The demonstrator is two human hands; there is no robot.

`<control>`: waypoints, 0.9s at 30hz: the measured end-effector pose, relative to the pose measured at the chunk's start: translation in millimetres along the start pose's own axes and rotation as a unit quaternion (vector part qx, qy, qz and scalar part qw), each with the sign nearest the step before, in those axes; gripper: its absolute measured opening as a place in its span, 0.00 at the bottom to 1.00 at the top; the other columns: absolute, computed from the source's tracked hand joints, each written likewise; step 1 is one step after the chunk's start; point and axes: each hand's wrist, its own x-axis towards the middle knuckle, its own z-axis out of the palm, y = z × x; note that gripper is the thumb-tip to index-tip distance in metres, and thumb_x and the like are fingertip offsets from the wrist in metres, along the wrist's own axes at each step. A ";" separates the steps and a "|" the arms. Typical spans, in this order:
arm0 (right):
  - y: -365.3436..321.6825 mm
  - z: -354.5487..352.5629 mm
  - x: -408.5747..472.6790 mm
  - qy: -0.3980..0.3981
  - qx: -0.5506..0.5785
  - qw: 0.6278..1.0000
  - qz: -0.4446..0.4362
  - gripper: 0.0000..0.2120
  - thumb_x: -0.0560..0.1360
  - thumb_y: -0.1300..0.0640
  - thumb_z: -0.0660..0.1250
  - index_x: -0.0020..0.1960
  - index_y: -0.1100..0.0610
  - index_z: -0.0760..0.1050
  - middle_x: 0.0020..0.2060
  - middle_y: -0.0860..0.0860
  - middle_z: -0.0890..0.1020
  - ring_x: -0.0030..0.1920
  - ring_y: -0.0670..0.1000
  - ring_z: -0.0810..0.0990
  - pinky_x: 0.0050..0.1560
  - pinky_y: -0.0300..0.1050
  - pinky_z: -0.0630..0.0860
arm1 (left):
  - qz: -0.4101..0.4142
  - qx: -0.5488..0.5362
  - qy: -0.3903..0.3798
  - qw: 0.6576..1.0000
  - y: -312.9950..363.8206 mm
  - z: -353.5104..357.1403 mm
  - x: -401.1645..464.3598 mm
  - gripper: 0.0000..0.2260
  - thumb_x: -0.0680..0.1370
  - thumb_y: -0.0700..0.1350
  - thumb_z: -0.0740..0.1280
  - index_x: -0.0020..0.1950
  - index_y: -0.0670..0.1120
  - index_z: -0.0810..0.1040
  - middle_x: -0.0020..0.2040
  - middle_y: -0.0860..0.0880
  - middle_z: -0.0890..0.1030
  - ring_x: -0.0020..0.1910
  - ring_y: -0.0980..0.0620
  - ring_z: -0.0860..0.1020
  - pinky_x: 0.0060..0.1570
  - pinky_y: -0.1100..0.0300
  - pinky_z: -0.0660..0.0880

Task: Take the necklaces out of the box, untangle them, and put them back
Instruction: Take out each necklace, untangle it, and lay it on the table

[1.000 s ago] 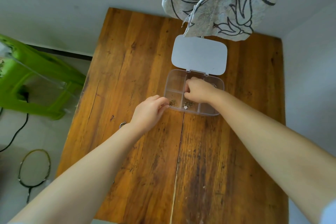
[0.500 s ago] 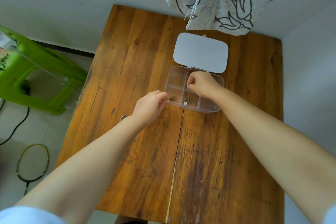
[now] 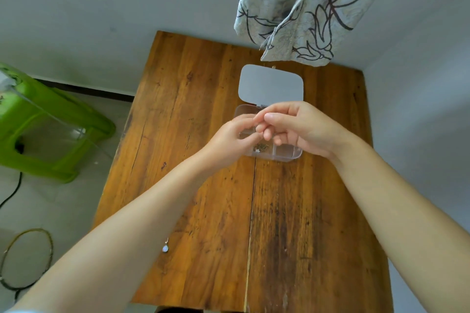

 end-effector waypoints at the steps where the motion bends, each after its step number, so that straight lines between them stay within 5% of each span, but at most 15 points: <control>1: 0.7 4.6 -3.6 0.010 0.021 1.000 -0.002 0.10 0.78 0.64 0.60 0.49 0.60 0.80 0.38 0.53 0.83 0.36 0.46 0.80 0.33 0.34 0.77 | -0.010 -0.014 -0.010 1.000 3.6 -6.0 -3.4 0.08 0.78 0.48 0.62 0.53 0.48 0.79 0.46 0.54 0.80 0.45 0.62 0.76 0.43 0.71 0.72; 6: 22.4 21.0 -22.5 0.099 0.026 0.995 0.021 0.10 0.79 0.64 0.60 0.50 0.59 0.80 0.37 0.53 0.82 0.33 0.47 0.79 0.30 0.35 0.76 | -0.066 -0.011 -0.085 0.994 -4.9 -43.8 -23.3 0.12 0.79 0.47 0.60 0.42 0.44 0.80 0.31 0.52 0.79 0.33 0.59 0.76 0.38 0.70 0.71; 10: 54.7 49.3 -35.7 0.163 0.135 0.976 0.044 0.09 0.78 0.67 0.59 0.54 0.60 0.76 0.35 0.53 0.81 0.29 0.45 0.77 0.28 0.33 0.74 | -0.138 -0.029 -0.186 0.972 -25.0 -71.3 -31.7 0.14 0.80 0.50 0.59 0.40 0.46 0.78 0.25 0.54 0.73 0.32 0.54 0.72 0.55 0.48 0.74; 20: 150.7 150.1 -51.7 0.274 0.100 0.925 0.243 0.07 0.77 0.63 0.64 0.50 0.59 0.81 0.41 0.54 0.85 0.38 0.46 0.82 0.40 0.37 0.79 | -0.186 0.245 -0.338 0.890 -56.5 -68.6 -29.4 0.14 0.78 0.52 0.61 0.36 0.48 0.76 0.29 0.51 0.71 0.29 0.53 0.68 0.31 0.61 0.66; 24: 180.6 184.7 -45.3 0.299 0.148 0.893 0.303 0.05 0.77 0.60 0.65 0.48 0.58 0.80 0.43 0.55 0.84 0.41 0.48 0.83 0.40 0.36 0.80 | -0.141 0.331 -0.343 0.868 -78.9 -54.7 -27.1 0.14 0.79 0.49 0.61 0.33 0.47 0.74 0.32 0.50 0.73 0.34 0.49 0.71 0.34 0.58 0.68; 27: 192.6 203.0 -39.7 0.318 0.209 0.864 0.329 0.05 0.77 0.61 0.66 0.47 0.61 0.80 0.40 0.56 0.84 0.37 0.48 0.82 0.38 0.37 0.80 | -0.087 0.391 -0.326 0.856 -92.8 -40.7 -32.4 0.13 0.79 0.48 0.59 0.42 0.42 0.77 0.38 0.47 0.77 0.39 0.46 0.75 0.40 0.53 0.73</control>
